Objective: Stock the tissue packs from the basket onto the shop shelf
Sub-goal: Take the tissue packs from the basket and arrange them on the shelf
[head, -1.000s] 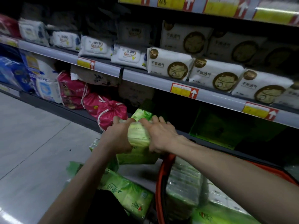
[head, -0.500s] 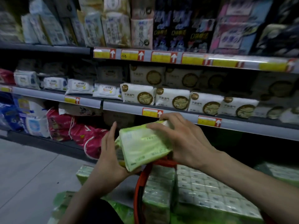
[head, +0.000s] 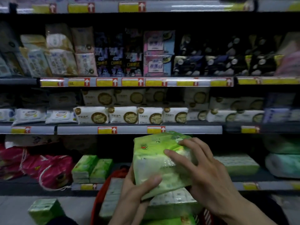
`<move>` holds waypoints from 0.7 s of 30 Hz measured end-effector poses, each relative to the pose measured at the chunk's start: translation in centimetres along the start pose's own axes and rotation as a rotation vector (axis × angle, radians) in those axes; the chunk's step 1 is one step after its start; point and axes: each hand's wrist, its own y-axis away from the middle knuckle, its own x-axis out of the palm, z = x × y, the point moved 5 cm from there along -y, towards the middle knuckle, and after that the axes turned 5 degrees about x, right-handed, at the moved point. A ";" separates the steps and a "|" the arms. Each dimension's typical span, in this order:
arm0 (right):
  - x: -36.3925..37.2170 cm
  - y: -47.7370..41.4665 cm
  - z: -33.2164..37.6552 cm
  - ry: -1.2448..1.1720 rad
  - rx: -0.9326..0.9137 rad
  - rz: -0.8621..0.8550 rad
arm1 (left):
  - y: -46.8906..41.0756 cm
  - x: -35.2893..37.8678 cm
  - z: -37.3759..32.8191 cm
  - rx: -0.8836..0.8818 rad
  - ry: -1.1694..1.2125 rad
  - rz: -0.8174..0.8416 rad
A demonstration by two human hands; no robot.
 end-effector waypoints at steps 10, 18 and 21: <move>-2.2 8.8 -5.9 -0.715 0.381 -0.153 | 0.7 2.5 7.8 -0.108 -0.184 0.018; 4.6 13.3 -10.6 -1.349 1.055 -0.006 | -3.1 3.4 10.1 -0.002 -0.345 0.131; 6.3 13.2 -12.3 -1.426 1.107 0.058 | -5.1 3.2 11.6 -0.051 -0.350 0.173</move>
